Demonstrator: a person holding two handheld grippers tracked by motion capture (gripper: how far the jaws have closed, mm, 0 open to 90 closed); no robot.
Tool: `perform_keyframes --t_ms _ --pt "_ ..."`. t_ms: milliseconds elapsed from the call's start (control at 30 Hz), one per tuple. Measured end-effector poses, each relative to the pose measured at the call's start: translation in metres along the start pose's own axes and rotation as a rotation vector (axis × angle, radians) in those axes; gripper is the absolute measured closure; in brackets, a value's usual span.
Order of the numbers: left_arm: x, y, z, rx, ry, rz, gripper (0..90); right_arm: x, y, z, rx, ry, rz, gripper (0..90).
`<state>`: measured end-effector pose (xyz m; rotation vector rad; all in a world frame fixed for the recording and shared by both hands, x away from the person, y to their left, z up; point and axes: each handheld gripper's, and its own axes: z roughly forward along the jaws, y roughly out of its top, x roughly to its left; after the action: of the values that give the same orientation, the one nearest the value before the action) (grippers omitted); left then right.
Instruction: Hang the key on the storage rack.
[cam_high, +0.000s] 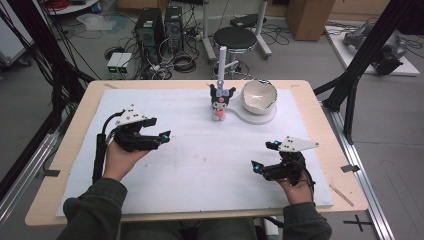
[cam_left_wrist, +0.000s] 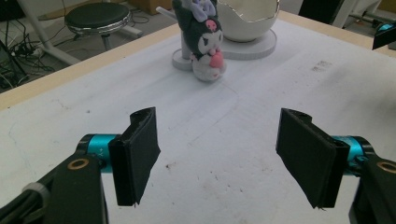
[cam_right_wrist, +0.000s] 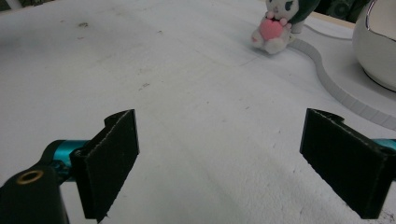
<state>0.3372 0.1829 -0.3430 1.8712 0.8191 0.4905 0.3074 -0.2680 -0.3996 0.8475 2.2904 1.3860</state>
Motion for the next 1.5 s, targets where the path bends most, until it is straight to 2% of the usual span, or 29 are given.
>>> perform_keyframes --t_ms 833,1500 --pt "-0.001 -0.013 -0.008 -0.003 0.004 -0.016 30.0 0.001 0.000 0.001 0.007 0.002 0.000 10.7" --pt "-0.001 -0.016 -0.010 -0.009 -0.003 -0.022 30.1 0.000 0.000 0.002 0.011 0.003 -0.002 10.7"
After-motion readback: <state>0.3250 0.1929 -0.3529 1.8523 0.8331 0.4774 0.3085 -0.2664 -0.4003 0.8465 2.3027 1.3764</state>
